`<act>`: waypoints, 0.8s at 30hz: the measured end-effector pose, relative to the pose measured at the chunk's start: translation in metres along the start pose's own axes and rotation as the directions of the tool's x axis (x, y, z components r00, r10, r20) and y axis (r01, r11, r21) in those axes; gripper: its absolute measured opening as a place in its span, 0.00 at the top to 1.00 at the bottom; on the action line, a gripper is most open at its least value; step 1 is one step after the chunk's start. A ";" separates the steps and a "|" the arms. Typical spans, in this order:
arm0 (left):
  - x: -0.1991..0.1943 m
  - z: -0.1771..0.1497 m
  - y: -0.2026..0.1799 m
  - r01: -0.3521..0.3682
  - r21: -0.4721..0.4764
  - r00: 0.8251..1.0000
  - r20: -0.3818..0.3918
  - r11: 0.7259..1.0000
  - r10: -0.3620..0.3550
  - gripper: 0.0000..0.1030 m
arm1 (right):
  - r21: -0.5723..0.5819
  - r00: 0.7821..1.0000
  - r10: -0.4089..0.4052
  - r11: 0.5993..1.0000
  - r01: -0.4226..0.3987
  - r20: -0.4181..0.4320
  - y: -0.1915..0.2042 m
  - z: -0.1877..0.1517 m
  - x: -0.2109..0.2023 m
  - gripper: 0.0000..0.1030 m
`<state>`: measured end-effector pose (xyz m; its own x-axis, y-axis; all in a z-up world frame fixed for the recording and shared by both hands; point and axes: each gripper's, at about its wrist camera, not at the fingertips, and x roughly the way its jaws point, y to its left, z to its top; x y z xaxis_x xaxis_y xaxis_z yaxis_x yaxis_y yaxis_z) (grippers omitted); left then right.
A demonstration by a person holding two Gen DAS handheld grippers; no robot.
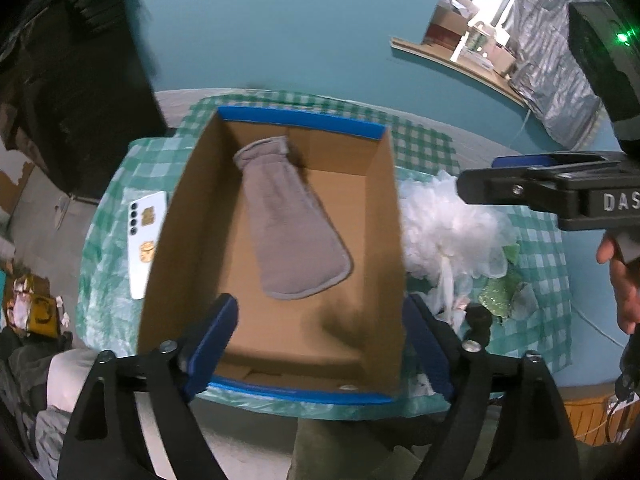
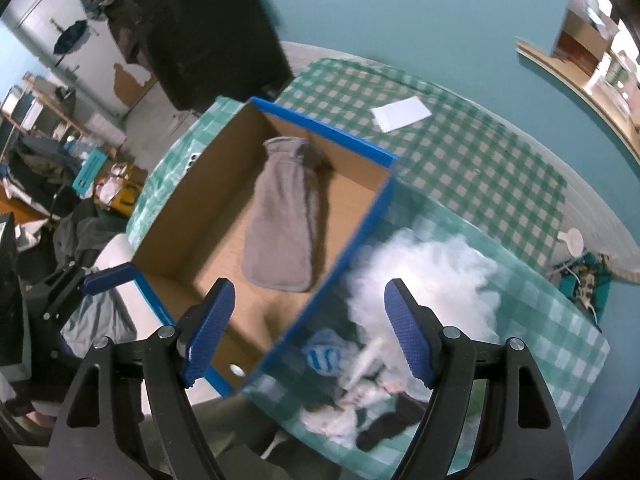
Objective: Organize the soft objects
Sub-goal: 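Carry the pink sock over the box and open the right gripper, then lower the left gripper onto the white loofah and close it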
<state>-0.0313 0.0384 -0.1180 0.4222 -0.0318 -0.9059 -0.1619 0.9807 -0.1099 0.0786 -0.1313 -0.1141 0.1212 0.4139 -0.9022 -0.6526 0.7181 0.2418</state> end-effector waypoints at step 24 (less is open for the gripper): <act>0.025 0.025 -0.100 0.046 0.175 0.999 -0.032 0.983 -0.041 0.11 | 0.256 0.996 -0.085 0.963 0.079 0.009 -0.119 -0.099 -0.052 0.25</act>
<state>0.0180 -0.0560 -0.1187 0.4001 -0.0779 -0.9132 0.0164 0.9968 -0.0779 0.0761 -0.2937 -0.1317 0.1830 0.3569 -0.9160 -0.4275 0.8679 0.2528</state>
